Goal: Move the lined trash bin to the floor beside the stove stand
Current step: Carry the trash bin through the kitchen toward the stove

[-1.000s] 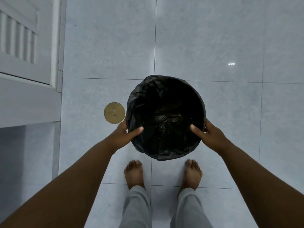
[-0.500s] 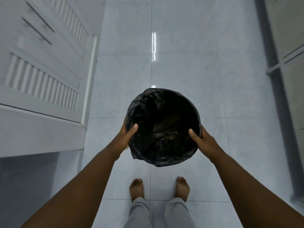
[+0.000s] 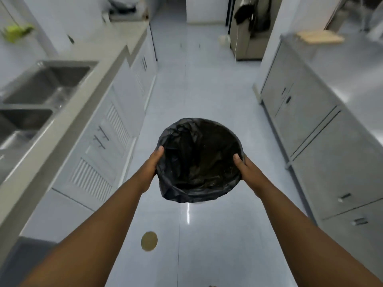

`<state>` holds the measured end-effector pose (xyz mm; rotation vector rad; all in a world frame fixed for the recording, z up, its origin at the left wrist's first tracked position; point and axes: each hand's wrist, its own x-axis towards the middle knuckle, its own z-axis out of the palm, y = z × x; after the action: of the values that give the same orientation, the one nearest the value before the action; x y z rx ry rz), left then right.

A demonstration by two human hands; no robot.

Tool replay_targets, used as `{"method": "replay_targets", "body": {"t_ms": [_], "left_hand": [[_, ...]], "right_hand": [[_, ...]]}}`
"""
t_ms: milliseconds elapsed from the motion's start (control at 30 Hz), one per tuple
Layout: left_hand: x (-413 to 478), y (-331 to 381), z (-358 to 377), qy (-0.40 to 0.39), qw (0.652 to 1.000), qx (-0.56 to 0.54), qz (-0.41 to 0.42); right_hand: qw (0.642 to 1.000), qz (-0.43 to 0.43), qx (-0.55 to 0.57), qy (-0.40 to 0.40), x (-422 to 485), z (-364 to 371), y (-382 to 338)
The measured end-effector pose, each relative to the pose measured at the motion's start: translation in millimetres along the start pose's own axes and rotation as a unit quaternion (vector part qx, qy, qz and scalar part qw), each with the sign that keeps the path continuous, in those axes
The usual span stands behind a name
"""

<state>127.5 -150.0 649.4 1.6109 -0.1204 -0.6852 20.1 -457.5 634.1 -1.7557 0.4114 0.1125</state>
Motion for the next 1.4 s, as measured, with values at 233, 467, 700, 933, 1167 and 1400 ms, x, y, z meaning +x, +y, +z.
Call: {"method": "replay_targets", "body": {"t_ms": [233, 467, 700, 933, 1167, 1400], "left_hand": [[4.4, 71.2, 19.6, -0.001, 0.997, -0.013, 0.078], [42.8, 112.3, 18.9, 0.013, 0.991, -0.063, 0.117], [123.4, 146.3, -14.7, -0.003, 0.990, -0.073, 0.124], [213.6, 194.8, -55.7, -0.022, 0.992, -0.058, 0.113], [299.9, 228.5, -84.4, -0.027, 0.992, -0.054, 0.109], [404.4, 259.0, -92.0, -0.008, 0.995, -0.047, 0.090]], "right_hand": [[0.996, -0.084, 0.018, 0.000, 5.7, -43.5, -84.6], [0.994, -0.093, 0.045, 0.019, 44.3, -55.8, -126.2], [0.995, -0.081, 0.053, 0.039, 125.1, -51.9, -154.6], [0.992, -0.076, 0.062, 0.084, 214.0, -49.7, -195.2], [0.990, -0.075, 0.068, 0.103, 301.2, -50.5, -219.1], [0.992, -0.078, 0.064, 0.075, 416.7, -79.2, -230.0]]}}
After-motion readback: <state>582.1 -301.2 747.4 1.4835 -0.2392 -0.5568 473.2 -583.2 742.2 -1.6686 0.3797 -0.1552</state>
